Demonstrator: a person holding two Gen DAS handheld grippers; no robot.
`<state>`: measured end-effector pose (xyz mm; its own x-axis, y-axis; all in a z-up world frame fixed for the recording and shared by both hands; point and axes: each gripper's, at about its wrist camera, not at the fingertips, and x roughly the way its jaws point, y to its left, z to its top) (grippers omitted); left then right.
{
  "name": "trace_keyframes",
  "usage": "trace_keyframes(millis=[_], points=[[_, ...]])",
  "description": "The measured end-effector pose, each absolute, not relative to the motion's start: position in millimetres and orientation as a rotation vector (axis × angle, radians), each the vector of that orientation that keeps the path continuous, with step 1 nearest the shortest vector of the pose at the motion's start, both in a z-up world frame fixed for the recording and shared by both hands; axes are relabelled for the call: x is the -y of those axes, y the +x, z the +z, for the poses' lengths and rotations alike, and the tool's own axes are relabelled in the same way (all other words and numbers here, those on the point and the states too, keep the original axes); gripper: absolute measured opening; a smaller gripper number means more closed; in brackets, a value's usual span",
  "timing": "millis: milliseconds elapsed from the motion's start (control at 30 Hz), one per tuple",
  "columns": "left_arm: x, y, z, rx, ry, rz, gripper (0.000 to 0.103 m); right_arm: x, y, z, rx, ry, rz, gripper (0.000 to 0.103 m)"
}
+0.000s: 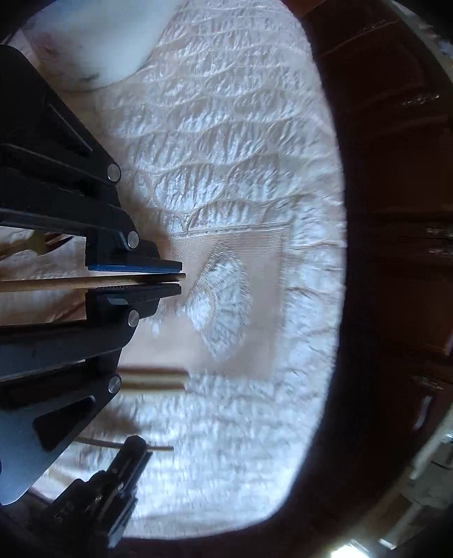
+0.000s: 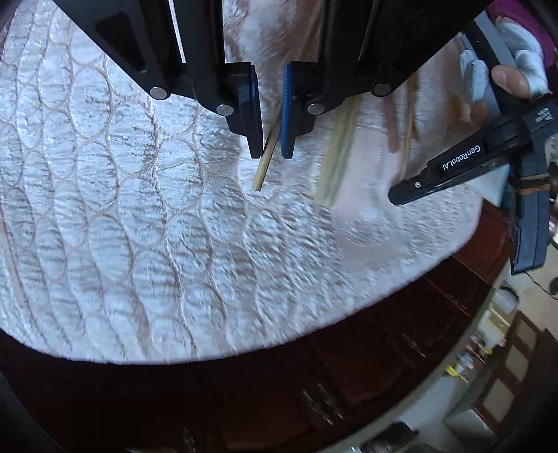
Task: Organize utensils
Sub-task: 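Grasp a wooden chopstick with the left tool while the right tool grasps another, then lift both chopsticks and carry them over the teal cup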
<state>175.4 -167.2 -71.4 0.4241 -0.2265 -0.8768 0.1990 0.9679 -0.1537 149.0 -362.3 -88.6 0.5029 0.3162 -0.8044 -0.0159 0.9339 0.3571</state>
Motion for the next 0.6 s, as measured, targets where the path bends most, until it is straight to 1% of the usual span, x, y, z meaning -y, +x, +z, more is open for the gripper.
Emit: trace_keyframes(millis=[100, 333, 600], points=[[157.2, 163.4, -48.8, -1.057, -0.074, -0.291, 0.004, 360.6, 136.5, -64.5, -0.969, 0.324, 0.236, 0.006], [129.3, 109.8, 12.8, -0.921, -0.128, -0.351, 0.004, 356.8, 101.8, -19.8, -0.870, 0.299, 0.282, 0.005], [94.3, 54.6, 60.0, -0.817, -0.153, -0.401, 0.004, 341.9, 56.0, 27.4, -0.775, 0.255, 0.336, 0.005]])
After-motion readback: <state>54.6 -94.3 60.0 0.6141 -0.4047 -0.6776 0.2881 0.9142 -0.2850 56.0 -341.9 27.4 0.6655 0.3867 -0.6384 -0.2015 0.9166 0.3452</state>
